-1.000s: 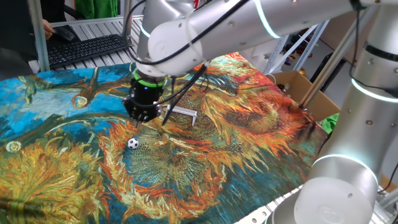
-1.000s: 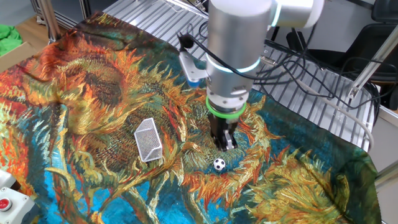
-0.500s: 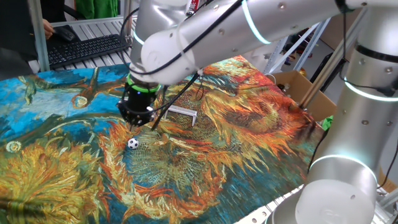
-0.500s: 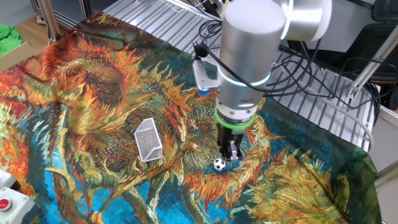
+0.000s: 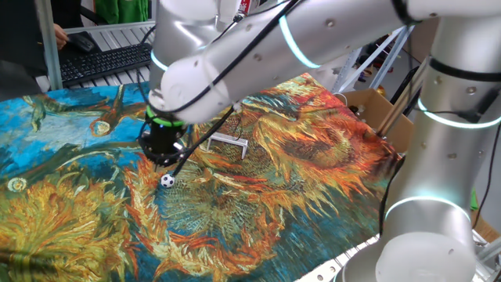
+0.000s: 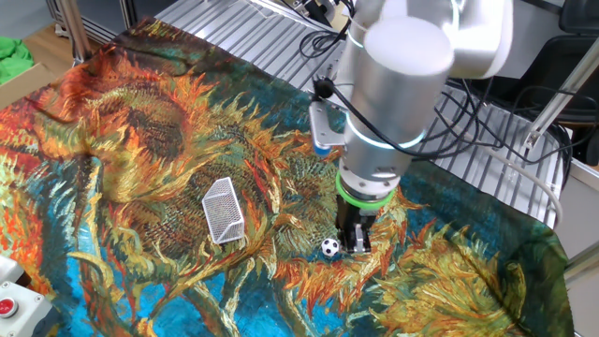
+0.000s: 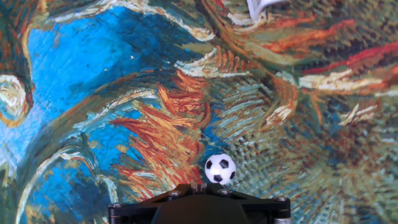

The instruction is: Push the soccer ball into the goal

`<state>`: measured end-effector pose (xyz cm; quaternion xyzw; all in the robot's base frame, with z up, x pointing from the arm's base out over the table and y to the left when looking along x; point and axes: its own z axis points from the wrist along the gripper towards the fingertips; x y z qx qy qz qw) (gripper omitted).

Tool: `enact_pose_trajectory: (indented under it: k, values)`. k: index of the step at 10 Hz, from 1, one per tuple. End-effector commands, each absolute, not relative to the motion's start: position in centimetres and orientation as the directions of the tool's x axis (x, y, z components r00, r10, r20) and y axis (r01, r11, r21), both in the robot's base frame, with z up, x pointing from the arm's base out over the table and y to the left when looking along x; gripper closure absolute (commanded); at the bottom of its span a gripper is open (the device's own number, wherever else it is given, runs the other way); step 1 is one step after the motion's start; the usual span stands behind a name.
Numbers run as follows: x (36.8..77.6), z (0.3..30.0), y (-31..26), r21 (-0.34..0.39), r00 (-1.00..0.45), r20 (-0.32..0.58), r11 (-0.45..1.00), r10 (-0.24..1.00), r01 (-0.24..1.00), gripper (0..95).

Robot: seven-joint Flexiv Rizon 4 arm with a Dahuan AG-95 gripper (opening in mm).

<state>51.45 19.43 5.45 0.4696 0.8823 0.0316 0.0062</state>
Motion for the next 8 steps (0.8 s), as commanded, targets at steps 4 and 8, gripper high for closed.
enact_pose_trajectory:
  k: [4, 8]
  values:
    - [51.64, 4.26, 19.37, 0.063, -0.515, 0.014, 0.513, 0.857, 0.856, 95.0]
    - [51.65, 4.13, 19.47, 0.065, -0.504, 0.022, 0.502, 0.864, 0.863, 95.0]
